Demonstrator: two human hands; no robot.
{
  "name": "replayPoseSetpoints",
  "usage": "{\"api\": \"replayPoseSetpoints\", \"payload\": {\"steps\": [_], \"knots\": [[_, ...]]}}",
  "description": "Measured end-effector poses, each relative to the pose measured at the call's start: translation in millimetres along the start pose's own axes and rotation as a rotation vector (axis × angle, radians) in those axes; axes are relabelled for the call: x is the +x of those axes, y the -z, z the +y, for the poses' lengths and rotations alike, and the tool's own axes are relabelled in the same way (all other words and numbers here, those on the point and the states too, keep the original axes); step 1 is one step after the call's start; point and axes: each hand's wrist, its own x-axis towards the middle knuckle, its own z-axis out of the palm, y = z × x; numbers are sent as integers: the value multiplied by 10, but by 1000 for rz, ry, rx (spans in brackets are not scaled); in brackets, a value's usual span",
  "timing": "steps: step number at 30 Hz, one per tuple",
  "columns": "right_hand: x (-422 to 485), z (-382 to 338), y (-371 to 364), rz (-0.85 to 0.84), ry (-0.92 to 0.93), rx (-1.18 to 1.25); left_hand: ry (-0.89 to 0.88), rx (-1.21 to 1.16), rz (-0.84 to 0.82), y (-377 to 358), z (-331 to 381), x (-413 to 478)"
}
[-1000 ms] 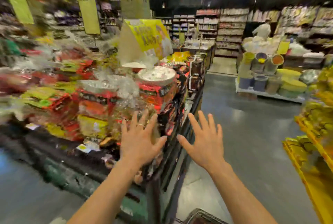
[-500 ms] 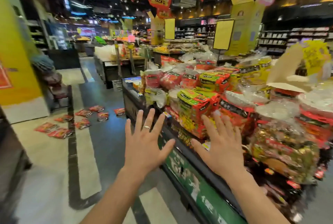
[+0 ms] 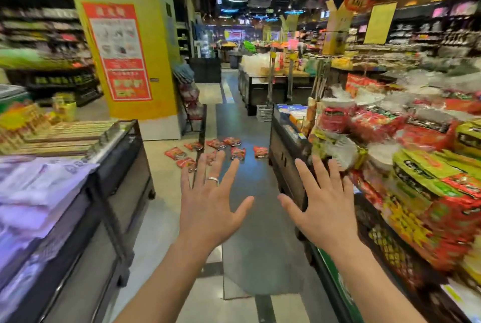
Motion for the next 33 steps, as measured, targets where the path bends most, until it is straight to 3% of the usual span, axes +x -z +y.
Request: {"api": "replayPoseSetpoints", "payload": {"steps": [7,19,33], "knots": [[1540,-45,-727,37,113,106,125,115,2,-604,-436,1184],[3553,-102,-2005,-78,182,214,251,104,-9,-1851,-1048,2791],[6234,-910,-3906,-117,154,208,232,108,-12,-3768,-2760,5251]]}}
